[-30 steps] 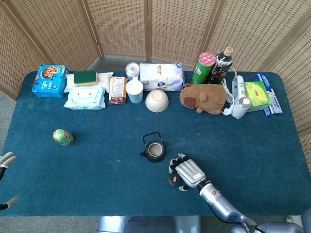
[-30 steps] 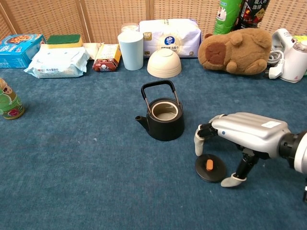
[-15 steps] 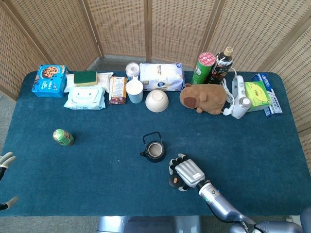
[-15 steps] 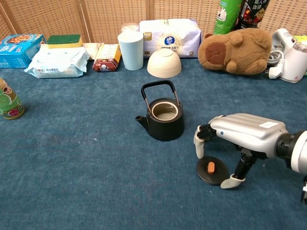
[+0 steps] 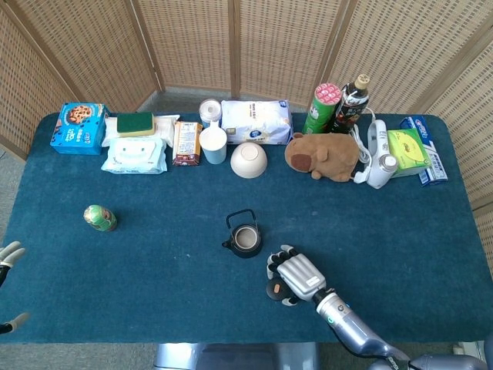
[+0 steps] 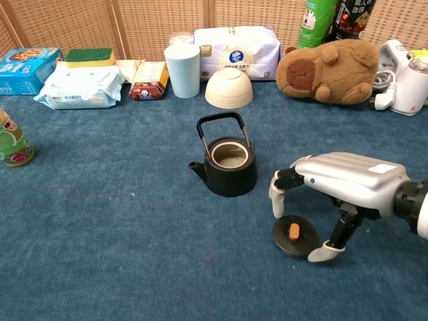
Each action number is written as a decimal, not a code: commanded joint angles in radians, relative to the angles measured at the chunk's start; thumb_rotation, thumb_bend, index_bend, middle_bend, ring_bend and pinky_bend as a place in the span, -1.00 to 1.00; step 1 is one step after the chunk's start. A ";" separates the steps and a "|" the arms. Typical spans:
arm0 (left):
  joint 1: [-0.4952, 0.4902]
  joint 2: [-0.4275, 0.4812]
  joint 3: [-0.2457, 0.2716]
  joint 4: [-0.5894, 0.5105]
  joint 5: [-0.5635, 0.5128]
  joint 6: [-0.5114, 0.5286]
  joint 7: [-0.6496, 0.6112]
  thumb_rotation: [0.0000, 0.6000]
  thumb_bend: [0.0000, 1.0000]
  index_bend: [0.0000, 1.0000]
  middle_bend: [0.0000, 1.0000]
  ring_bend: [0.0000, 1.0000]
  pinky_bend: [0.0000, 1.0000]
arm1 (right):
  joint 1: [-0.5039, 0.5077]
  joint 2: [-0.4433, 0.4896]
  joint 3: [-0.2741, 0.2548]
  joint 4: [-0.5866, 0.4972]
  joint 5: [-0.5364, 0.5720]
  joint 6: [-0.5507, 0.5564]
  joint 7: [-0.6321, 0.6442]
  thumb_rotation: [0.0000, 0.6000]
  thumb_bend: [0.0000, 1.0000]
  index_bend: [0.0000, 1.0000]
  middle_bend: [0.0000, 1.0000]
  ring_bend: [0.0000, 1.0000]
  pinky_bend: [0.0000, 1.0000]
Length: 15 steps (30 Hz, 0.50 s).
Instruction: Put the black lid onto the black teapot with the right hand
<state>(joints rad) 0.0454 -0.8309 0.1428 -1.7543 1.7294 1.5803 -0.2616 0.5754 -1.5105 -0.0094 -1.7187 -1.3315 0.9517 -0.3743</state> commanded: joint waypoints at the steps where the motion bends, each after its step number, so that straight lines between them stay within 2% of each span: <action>1: 0.000 0.000 0.000 0.000 0.000 -0.001 0.000 1.00 -0.85 -1.00 -1.00 -1.00 -0.81 | 0.000 0.013 0.005 -0.019 0.002 0.006 -0.002 1.00 -0.75 -0.07 -0.46 -0.50 -0.79; 6: 0.000 0.001 0.001 0.000 0.001 -0.001 -0.003 1.00 -0.85 -1.00 -1.00 -1.00 -0.81 | 0.003 0.037 0.023 -0.057 0.011 0.019 -0.011 1.00 -0.75 -0.05 -0.45 -0.50 -0.79; 15: -0.002 0.003 0.002 0.000 0.000 -0.005 -0.007 1.00 -0.85 -1.00 -1.00 -1.00 -0.81 | 0.025 0.093 0.092 -0.152 0.061 0.053 -0.070 1.00 -0.75 -0.04 -0.45 -0.50 -0.79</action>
<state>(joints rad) 0.0433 -0.8276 0.1448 -1.7538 1.7295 1.5754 -0.2685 0.5939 -1.4278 0.0704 -1.8568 -1.2826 0.9975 -0.4310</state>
